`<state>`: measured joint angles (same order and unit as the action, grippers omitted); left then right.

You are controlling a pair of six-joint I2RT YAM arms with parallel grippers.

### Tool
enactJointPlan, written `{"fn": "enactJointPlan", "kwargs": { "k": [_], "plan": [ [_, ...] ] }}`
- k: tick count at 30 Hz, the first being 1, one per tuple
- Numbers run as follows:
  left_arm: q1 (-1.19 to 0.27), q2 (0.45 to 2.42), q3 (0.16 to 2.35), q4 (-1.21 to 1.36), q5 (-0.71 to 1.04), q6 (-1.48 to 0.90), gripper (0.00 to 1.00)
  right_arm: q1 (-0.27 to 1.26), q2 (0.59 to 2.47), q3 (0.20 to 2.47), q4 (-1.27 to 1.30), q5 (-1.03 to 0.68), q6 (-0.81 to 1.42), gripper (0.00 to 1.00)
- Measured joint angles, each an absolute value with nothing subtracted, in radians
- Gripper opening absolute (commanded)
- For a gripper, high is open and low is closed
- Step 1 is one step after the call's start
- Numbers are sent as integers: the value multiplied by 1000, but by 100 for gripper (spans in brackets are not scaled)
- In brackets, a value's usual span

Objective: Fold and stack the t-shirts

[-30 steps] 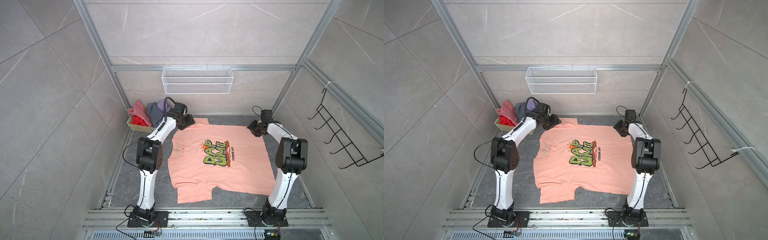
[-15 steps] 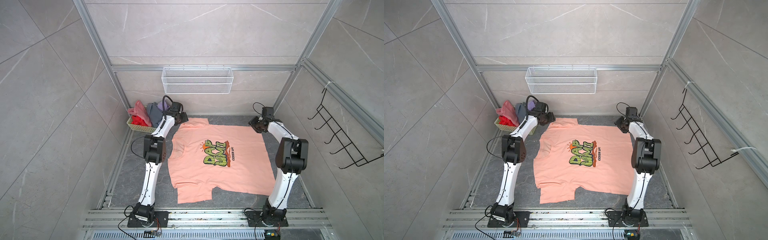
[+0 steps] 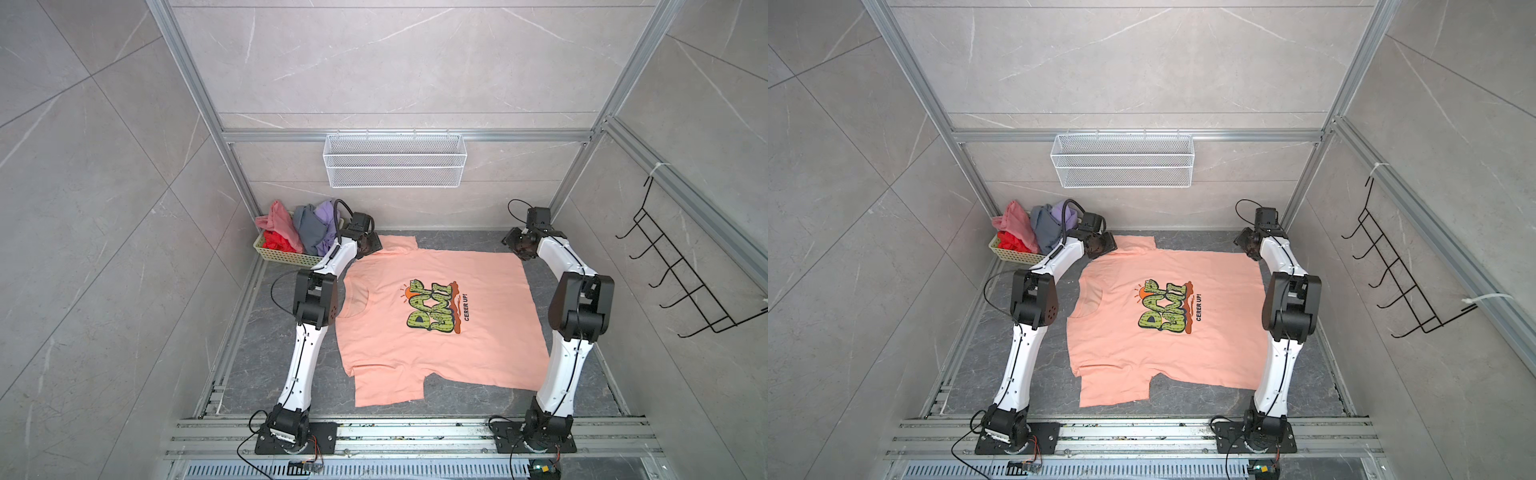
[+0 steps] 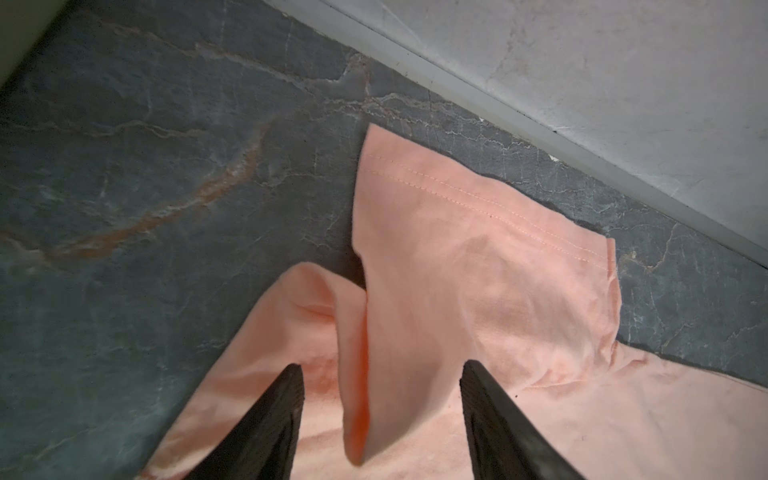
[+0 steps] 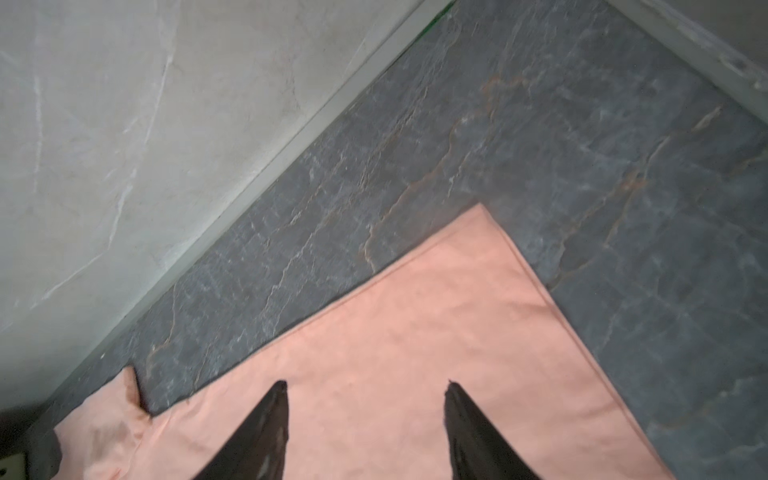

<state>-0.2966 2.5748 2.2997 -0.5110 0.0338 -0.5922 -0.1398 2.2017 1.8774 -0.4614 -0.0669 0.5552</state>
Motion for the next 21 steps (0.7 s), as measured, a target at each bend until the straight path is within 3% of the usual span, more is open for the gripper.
{"fn": "enactJointPlan", "kwargs": {
  "k": [6, 10, 21],
  "plan": [
    [-297, 2591, 2300, -484, 35, -621, 30, -144, 2345, 2012, -490, -13, 548, 63],
    [-297, 2591, 2299, -461, 36, -641, 18, -147, 2422, 2078, -506, 28, 547, 63],
    [-297, 2556, 2185, -418, 68, -686, 9, -154, 2648, 2453, -650, 148, 519, 63]
  ]
}}
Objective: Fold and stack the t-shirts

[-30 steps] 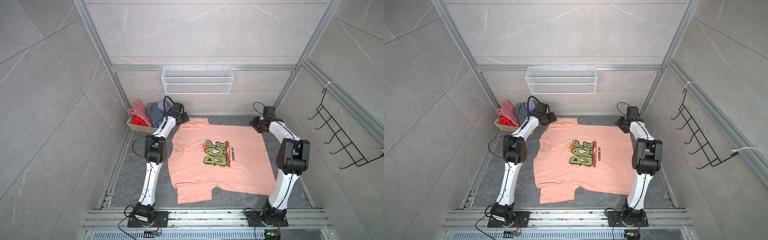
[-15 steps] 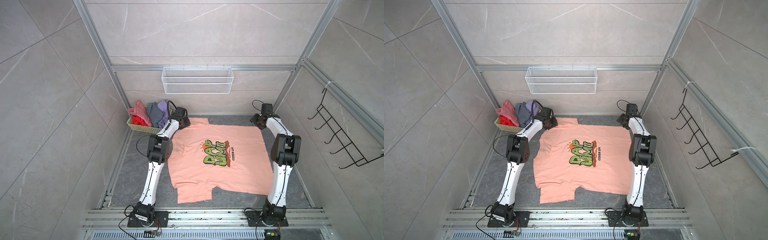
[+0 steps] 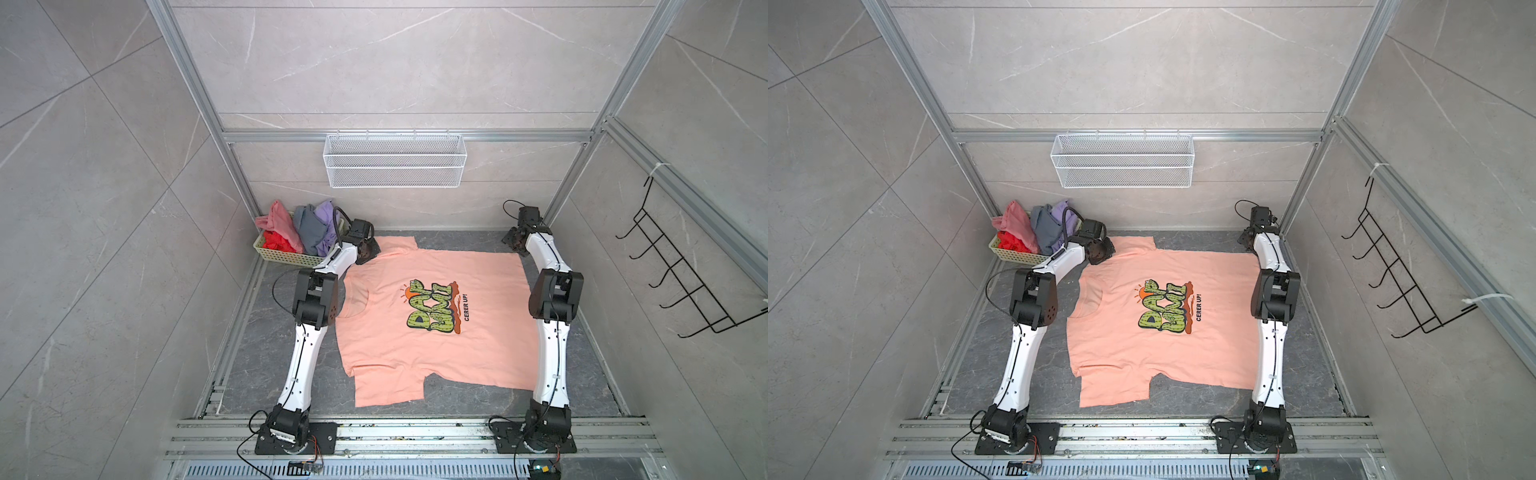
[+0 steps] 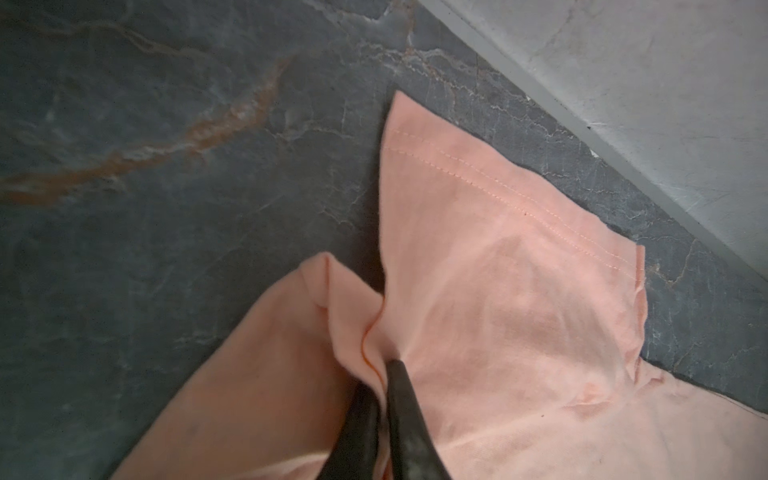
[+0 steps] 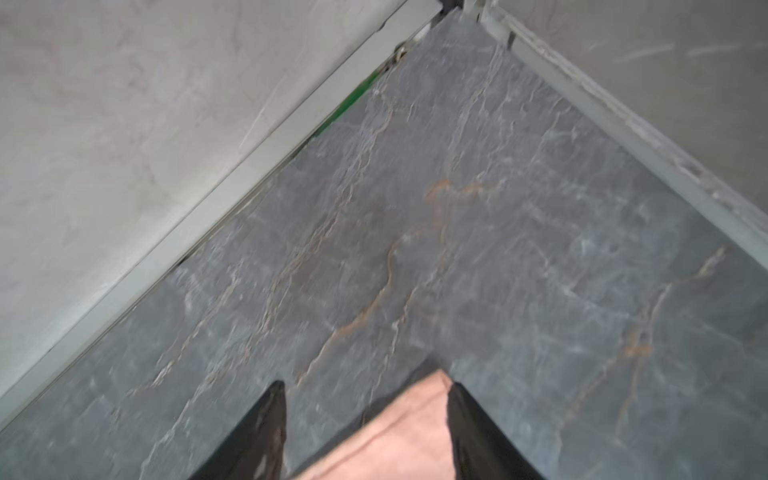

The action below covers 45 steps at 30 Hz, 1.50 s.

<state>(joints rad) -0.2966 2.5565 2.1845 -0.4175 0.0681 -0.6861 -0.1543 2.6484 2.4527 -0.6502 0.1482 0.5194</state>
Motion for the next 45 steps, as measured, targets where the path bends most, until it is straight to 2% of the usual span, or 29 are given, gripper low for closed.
{"fn": "enactJointPlan", "kwargs": {
  "k": [15, 22, 25, 33, 39, 45],
  "plan": [
    [-299, 2498, 2185, -391, 90, -707, 9, -178, 2782, 2668, -858, 198, 519, 58],
    [-303, 2497, 2182, -387, 89, -709, 9, -179, 2804, 2714, -887, 173, 508, 46],
    [-304, 2490, 2176, -387, 89, -709, 9, -173, 2807, 2721, -897, 160, 505, 38],
    [-305, 2455, 2126, -344, 81, -716, 10, -146, 2803, 2710, -915, 160, 530, 1],
    [-305, 2447, 2109, -327, 81, -727, 0, -144, 2796, 2708, -913, 159, 522, 0],
    [-304, 2447, 2111, -324, 80, -726, 0, -148, 2717, 2634, -893, 155, 476, 0]
  ]
}}
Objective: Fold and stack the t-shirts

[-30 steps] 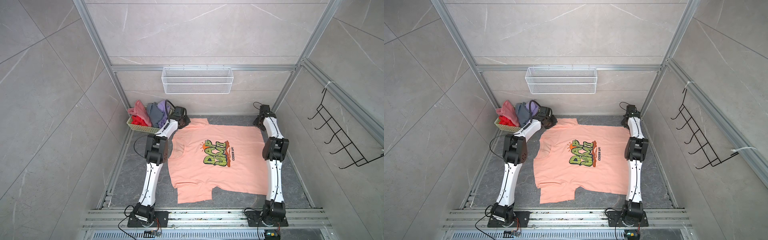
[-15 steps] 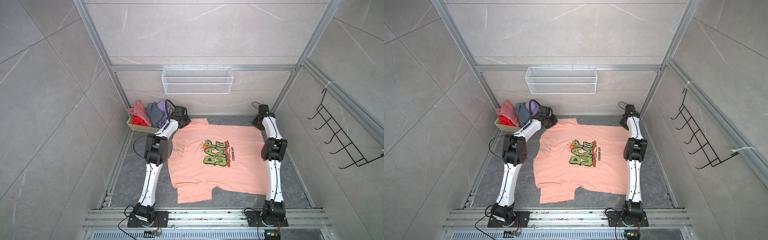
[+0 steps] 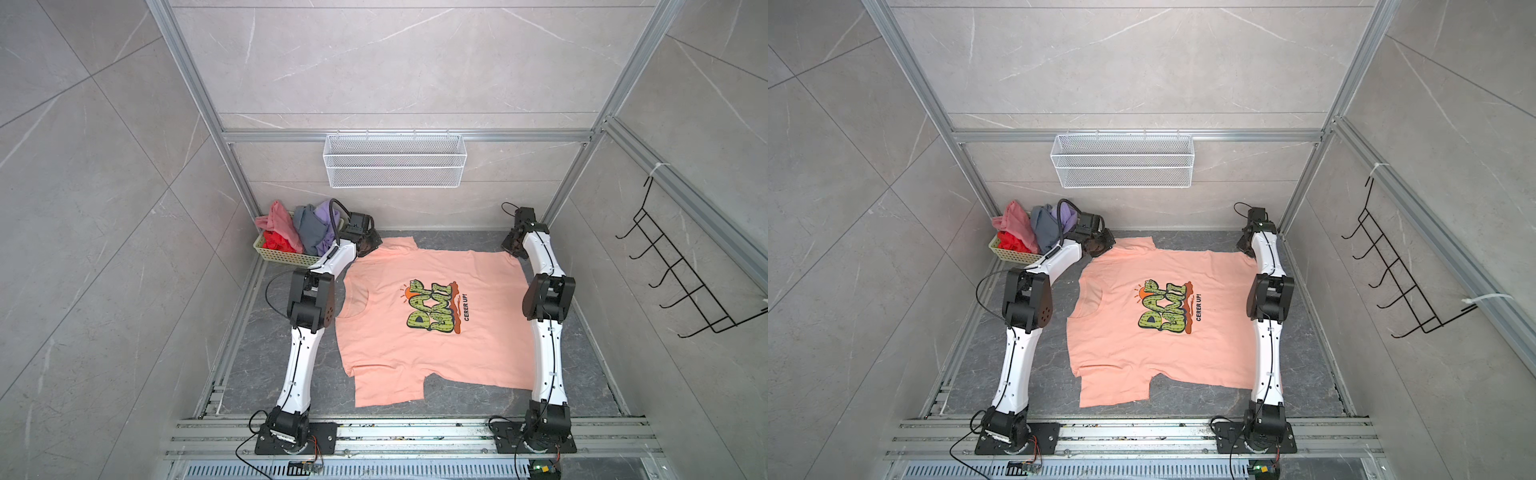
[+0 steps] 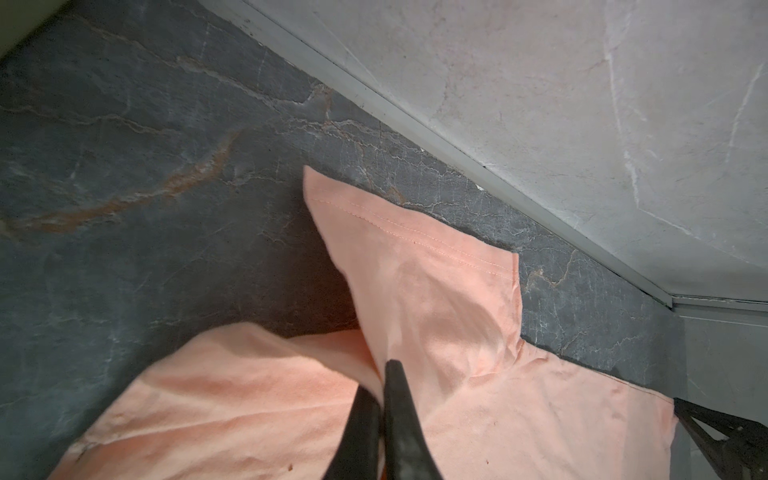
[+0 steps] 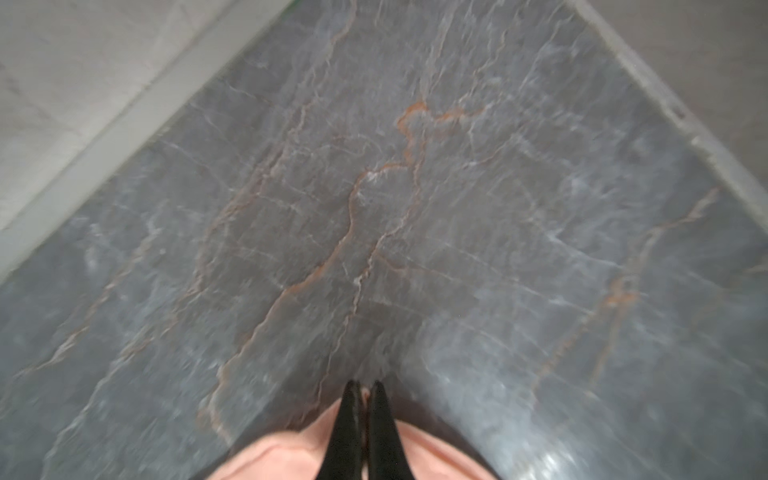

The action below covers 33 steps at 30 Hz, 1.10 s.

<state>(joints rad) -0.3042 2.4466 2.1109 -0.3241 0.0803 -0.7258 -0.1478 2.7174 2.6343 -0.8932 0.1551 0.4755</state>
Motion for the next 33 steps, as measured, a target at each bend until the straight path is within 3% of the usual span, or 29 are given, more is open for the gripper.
{"fn": "enactJointPlan", "kwargs": {
  "k": [6, 14, 33],
  "plan": [
    [-294, 2426, 2112, -327, 80, -703, 0, -168, 2489, 2362, -759, 41, 429, 0],
    [-275, 2296, 2046, -326, 91, -667, 0, -178, 2167, 1767, -429, -60, 432, 0],
    [-274, 1919, 1538, -336, 88, -543, 0, -245, 1762, 1370, -294, -136, 230, 0]
  ]
}}
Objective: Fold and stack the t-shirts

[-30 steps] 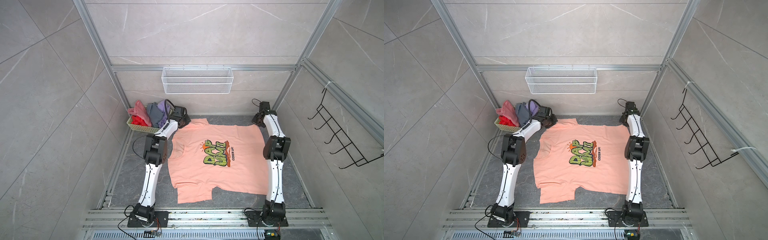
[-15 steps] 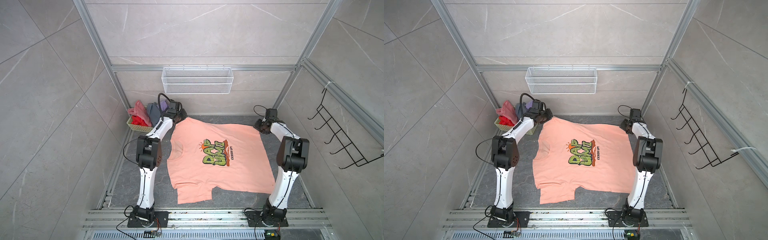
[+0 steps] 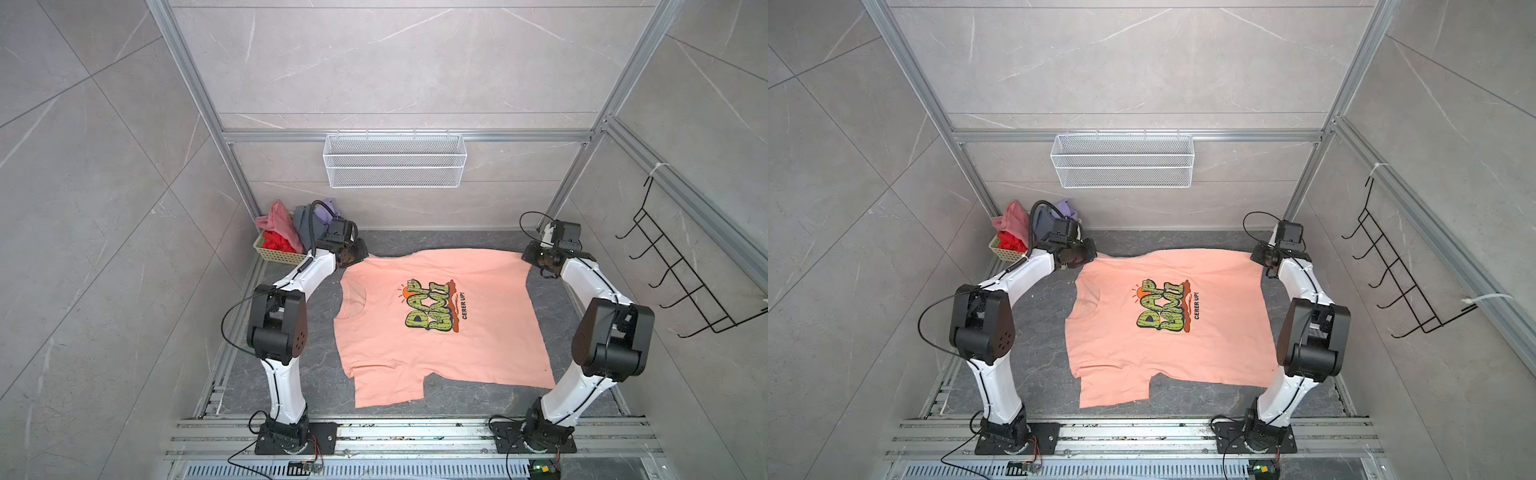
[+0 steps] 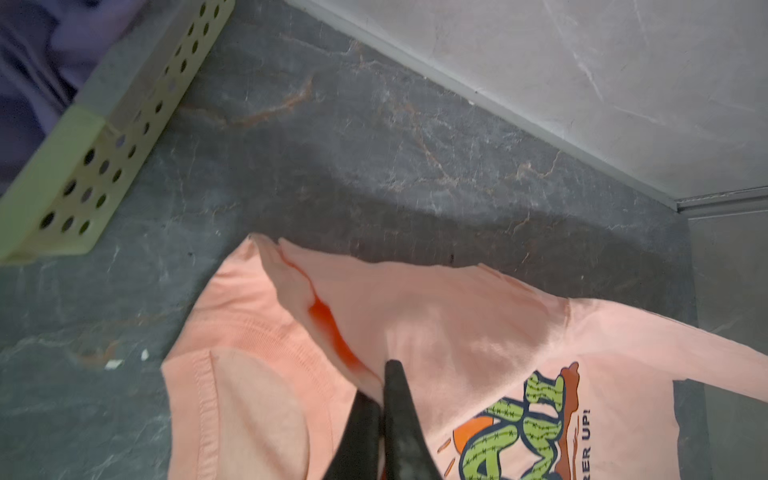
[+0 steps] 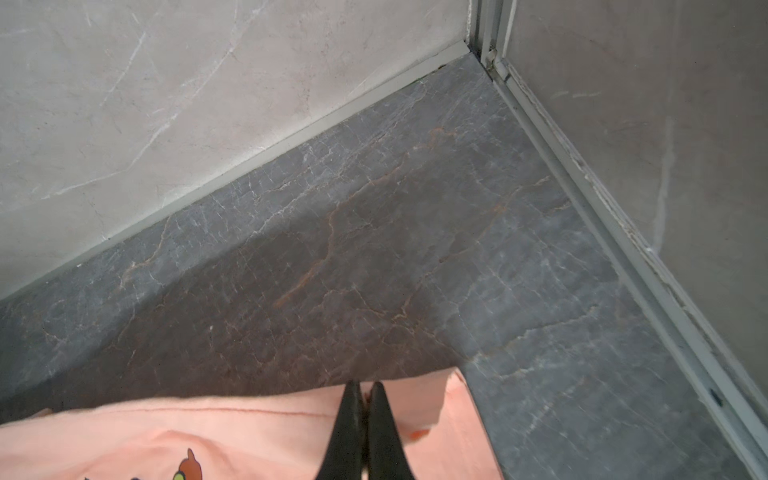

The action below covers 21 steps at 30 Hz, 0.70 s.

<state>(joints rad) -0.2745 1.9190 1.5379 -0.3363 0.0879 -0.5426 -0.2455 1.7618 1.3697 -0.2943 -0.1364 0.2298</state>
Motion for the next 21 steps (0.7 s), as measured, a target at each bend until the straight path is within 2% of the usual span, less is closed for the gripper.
{"fn": "enactJointPlan", "kwargs": {
  "k": [4, 5, 6, 8, 9, 14, 17, 21],
  "plan": [
    [-274, 1817, 1400, -337, 60, -541, 2, -270, 1658, 1239, -296, -140, 176, 0],
    [-274, 1792, 1369, -344, 57, -541, 14, -273, 1628, 1203, -301, -139, 162, 13],
    [-274, 1771, 1345, -353, 56, -541, 26, -275, 1599, 1171, -310, -138, 154, 21],
    [-275, 1718, 1287, -382, 54, -544, 45, -279, 1535, 1111, -344, -120, 131, 49],
    [-275, 1692, 1261, -398, 51, -544, 52, -281, 1499, 1082, -357, -106, 124, 52],
    [-275, 1549, 1166, -517, -14, -554, 64, -299, 1311, 1016, -437, -60, 130, 53],
    [-275, 1530, 1199, -555, -41, -548, 64, -302, 1279, 1032, -449, -80, 186, 53],
    [-275, 1614, 1309, -569, -35, -536, 61, -302, 1297, 1016, -424, -139, 294, 53]
  ]
}}
